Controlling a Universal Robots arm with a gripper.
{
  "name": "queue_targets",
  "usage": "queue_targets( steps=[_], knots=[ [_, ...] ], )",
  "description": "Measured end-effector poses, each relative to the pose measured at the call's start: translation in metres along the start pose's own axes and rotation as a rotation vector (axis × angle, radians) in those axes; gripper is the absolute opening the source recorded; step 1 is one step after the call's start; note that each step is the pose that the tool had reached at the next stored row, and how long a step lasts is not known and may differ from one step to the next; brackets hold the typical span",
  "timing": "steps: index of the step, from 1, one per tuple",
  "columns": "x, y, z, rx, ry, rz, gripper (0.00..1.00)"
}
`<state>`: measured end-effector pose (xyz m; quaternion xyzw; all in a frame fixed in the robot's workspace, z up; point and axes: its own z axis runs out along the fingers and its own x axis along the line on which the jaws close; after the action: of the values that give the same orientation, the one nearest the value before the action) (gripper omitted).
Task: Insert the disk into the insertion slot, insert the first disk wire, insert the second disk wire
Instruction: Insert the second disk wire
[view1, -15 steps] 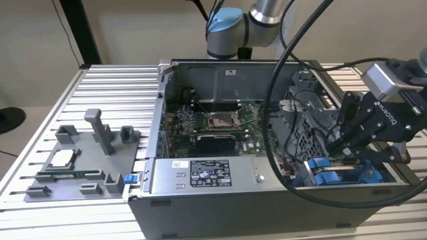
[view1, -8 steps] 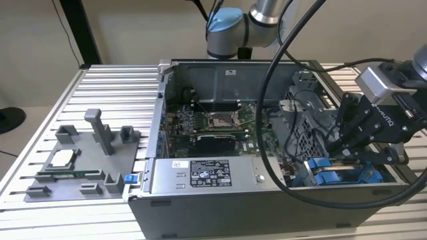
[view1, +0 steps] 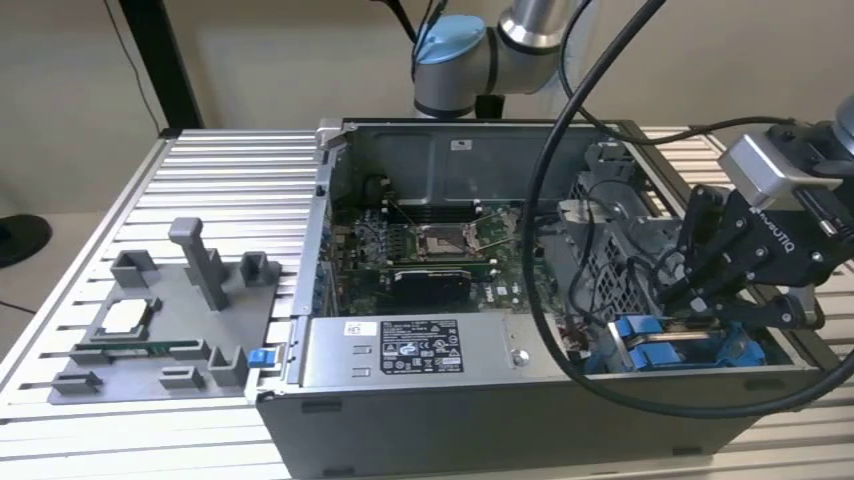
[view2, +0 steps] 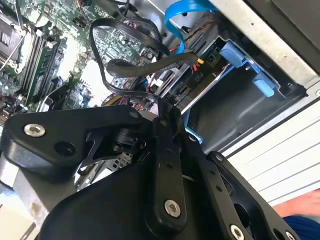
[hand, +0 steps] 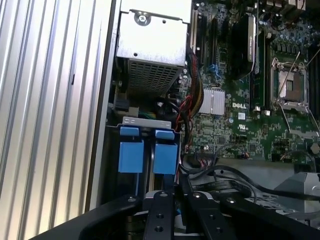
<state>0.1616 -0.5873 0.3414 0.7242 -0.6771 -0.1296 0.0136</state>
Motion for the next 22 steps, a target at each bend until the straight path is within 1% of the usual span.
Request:
queue_targets(
  steps=[2,8,11,19,22],
  knots=[
    [0.0005,-0.0030,-0.0008,0.0000,0.0002,0.000,0.00],
    [0.0048,-0.0037,-0.0014,0.0004,-0.0004,0.000,0.00],
    [0.0049,-0.0049,-0.0012,0.0022,-0.0003,0.000,0.00],
    [0.0053,-0.0078,-0.0004,0.0137,-0.0001,0.002,0.00],
    [0.0054,-0.0079,0.0000,0.0166,-0.0022,0.012,0.00]
  ],
)
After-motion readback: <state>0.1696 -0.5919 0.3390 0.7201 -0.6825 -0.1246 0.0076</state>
